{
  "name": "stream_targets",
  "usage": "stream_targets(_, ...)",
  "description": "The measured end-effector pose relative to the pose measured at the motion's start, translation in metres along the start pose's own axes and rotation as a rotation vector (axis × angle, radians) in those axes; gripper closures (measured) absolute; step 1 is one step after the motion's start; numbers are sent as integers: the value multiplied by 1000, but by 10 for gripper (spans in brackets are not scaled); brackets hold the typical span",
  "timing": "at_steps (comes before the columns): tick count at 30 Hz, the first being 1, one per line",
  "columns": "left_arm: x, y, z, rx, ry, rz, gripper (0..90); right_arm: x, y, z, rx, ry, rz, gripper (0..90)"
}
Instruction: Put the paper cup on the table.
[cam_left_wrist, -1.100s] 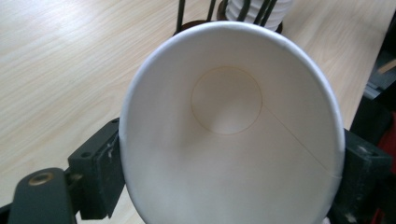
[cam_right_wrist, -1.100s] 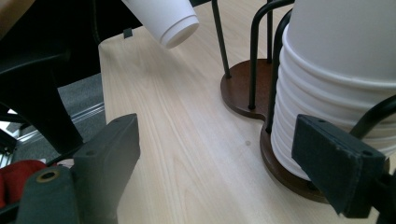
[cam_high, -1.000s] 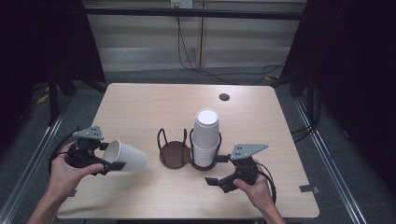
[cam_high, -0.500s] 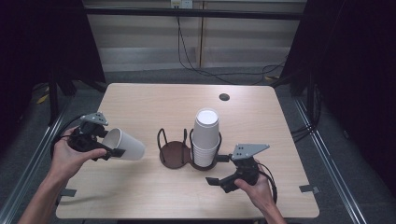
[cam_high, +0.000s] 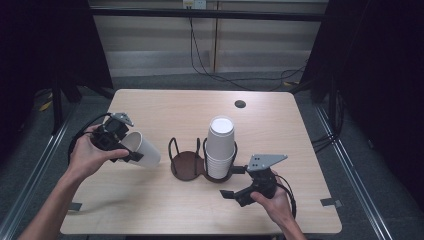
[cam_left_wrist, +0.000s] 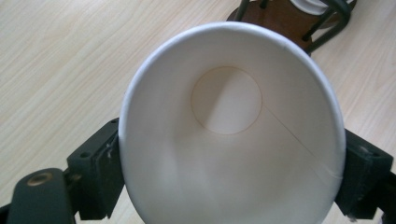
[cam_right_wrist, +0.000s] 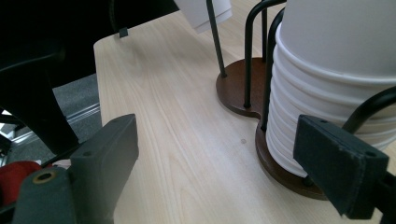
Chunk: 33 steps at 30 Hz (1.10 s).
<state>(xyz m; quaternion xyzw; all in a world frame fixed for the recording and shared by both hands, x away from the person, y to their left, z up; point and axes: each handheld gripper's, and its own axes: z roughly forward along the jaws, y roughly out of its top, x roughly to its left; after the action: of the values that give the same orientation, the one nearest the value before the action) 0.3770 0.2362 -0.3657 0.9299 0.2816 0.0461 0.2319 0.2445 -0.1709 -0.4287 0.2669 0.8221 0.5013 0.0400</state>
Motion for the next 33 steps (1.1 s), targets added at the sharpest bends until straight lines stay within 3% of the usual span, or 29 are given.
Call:
stream_targets(3,2,8,4,23,6,0,135,0,0,0,-1,2,1,144)
stream_targets(7,5,20,12,99,19,49,135,-1,-1,1,-1,2,5,144)
stream_targets(9,6,22,12,90,17,40,135,0,-1,1,3,2,6,145)
stream_targets(13,7,30,23,140,32,62,131,1,-1,1,6,9,1,144)
stream_targets(19,7,38,37,161,51,65,126,0,-1,2,7,8,2,144)
stream_targets(21,7,42,44,167,61,48,125,0,-1,2,7,4,3,144)
stream_targets(22,6,45,47,184,69,55,123,0,-2,2,3,-9,3,144)
stream_targets(26,2,50,51,177,55,74,110,-1,-3,3,9,-7,8,144)
stream_targets(33,-5,56,65,210,94,110,89,-2,-3,3,13,-14,21,145)
